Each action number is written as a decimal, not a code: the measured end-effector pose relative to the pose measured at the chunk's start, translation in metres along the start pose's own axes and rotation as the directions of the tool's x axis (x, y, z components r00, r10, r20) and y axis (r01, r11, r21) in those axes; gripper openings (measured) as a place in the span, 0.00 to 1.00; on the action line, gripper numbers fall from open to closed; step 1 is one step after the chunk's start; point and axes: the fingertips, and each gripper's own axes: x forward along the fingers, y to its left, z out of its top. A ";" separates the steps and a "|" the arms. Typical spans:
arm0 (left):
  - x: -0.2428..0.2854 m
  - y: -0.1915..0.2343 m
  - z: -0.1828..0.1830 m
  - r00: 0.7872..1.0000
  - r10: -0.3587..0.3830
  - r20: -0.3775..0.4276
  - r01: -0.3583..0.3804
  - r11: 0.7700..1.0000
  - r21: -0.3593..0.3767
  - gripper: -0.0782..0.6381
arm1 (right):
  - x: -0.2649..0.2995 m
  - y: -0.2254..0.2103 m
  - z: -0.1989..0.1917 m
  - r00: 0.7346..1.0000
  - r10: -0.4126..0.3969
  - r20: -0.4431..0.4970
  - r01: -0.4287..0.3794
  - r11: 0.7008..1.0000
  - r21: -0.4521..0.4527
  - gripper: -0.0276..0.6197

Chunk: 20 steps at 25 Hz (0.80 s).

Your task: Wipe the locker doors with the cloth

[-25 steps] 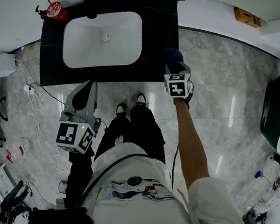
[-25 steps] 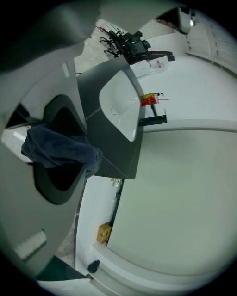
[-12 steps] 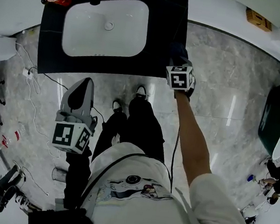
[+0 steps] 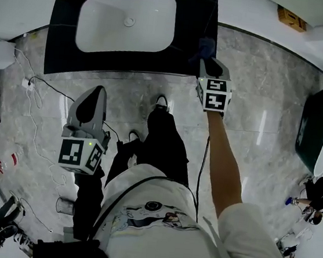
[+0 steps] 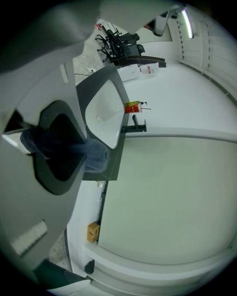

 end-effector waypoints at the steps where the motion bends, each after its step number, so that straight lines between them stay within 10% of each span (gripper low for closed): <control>1: -0.010 0.004 -0.005 1.000 -0.005 0.005 0.005 1.000 -0.001 0.11 | -0.011 0.010 0.002 1.000 -0.005 0.020 0.005 1.000 0.000 0.15; 20: -0.124 0.028 -0.204 0.999 -0.021 0.051 0.020 1.000 0.020 0.11 | -0.174 0.144 -0.058 0.961 -0.030 0.276 0.076 0.985 -0.156 0.16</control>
